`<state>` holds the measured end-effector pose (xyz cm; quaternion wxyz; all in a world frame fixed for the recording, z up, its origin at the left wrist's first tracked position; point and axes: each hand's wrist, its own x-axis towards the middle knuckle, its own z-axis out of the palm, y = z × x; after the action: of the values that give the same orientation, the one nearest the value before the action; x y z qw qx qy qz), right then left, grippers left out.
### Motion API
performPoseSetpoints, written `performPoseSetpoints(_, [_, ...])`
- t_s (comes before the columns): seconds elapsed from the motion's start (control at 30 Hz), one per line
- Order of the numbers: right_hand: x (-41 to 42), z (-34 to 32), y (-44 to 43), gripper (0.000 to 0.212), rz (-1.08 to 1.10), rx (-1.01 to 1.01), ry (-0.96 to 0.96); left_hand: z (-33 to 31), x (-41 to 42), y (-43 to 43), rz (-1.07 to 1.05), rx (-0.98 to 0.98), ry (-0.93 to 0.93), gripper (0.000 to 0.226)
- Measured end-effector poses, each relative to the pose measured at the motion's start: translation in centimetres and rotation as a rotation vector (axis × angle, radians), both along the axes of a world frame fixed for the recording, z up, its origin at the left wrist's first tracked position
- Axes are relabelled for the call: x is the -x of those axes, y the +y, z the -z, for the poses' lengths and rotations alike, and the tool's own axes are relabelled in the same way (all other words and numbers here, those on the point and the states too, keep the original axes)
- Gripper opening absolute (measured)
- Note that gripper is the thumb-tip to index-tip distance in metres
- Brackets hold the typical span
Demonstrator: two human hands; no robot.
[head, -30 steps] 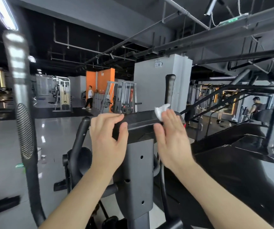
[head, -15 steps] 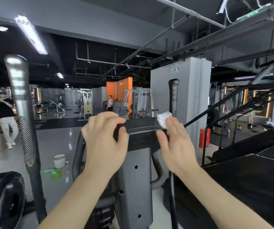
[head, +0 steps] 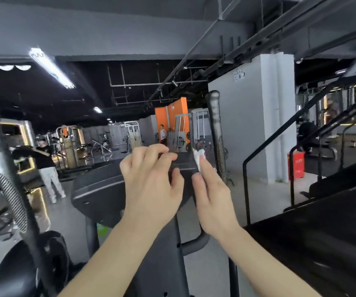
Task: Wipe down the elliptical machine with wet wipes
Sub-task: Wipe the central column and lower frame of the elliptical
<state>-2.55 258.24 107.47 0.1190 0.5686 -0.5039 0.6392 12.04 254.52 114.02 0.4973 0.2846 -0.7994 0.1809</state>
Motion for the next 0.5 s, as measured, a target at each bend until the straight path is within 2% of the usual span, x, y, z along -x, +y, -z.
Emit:
performPoseSetpoints(0.1, [1.4, 1.9, -1.3, 0.038, -0.296, 0.045, -0.312, 0.5, 1.7, 0.2, -0.107, 0.065, -0.037, 0.038])
performPoseSetpoints(0.2, [2.7, 4.3, -3.2, 0.044, -0.417, -0.065, -0.457, 1.0, 2.6, 0.1, -0.171, 0.145, -0.065, 0.039])
performPoseSetpoints(0.3, [3.0, 5.3, -3.4, 0.048, -0.451, -0.079, -0.455, 1.6, 3.6, 0.2, -0.217, 0.187, -0.109, 0.042])
performPoseSetpoints(0.43, [3.1, 5.3, -3.1, 0.045, -0.625, 0.05, -0.432, 1.9, 5.0, 0.0, -0.237, 0.243, -0.118, 0.039])
performPoseSetpoints(0.5, [3.5, 6.0, -4.2, 0.045, -0.646, 0.076, -0.429, 1.9, 5.4, -0.3, -0.235, 0.283, -0.104, 0.034])
